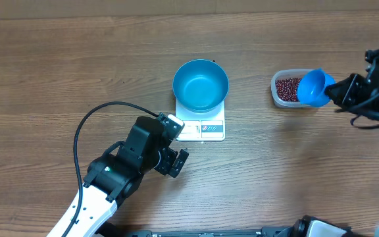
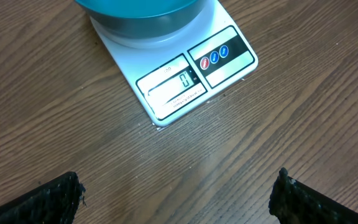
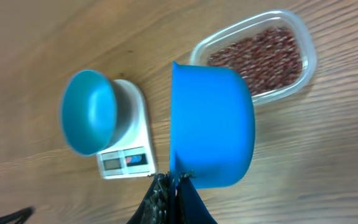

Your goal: Scoop item into bowl and weigh 150g on scale

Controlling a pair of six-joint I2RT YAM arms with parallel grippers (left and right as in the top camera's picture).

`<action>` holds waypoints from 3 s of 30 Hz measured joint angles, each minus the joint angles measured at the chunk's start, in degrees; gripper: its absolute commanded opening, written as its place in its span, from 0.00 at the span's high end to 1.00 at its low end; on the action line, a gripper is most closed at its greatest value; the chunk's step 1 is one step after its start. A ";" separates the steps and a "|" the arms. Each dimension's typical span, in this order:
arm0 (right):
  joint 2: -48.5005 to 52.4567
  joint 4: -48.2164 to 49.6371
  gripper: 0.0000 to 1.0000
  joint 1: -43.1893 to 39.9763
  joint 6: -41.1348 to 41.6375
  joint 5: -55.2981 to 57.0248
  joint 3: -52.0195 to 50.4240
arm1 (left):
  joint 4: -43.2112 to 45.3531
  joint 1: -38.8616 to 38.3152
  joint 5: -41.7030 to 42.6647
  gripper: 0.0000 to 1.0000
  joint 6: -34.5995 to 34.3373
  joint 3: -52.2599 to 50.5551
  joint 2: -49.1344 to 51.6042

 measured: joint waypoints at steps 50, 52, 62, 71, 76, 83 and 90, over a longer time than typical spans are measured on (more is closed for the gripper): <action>17.53 13.73 0.96 13.40 -7.04 32.68 0.00 | 0.00 0.00 -0.20 0.00 0.00 0.00 0.00; 19.17 14.08 0.96 14.27 -6.69 34.01 0.00 | 0.02 0.00 -0.20 0.00 0.00 0.00 0.00; 21.53 14.53 0.96 16.17 -5.55 36.02 0.00 | 0.00 0.00 -0.20 0.00 0.00 0.00 0.00; 21.79 12.63 0.96 16.59 -4.94 35.06 0.55 | 0.00 0.00 -0.20 0.00 0.00 0.00 0.00; 22.60 12.09 0.96 16.61 -4.76 33.68 1.03 | -0.11 0.00 -0.20 0.00 0.00 0.00 0.00; 23.93 10.67 0.96 16.61 -4.70 30.36 1.51 | -0.17 0.00 -0.20 0.01 0.00 0.00 0.00; 24.55 9.42 0.96 16.59 -4.72 27.10 1.51 | -0.17 0.00 -0.20 0.00 0.00 0.00 0.00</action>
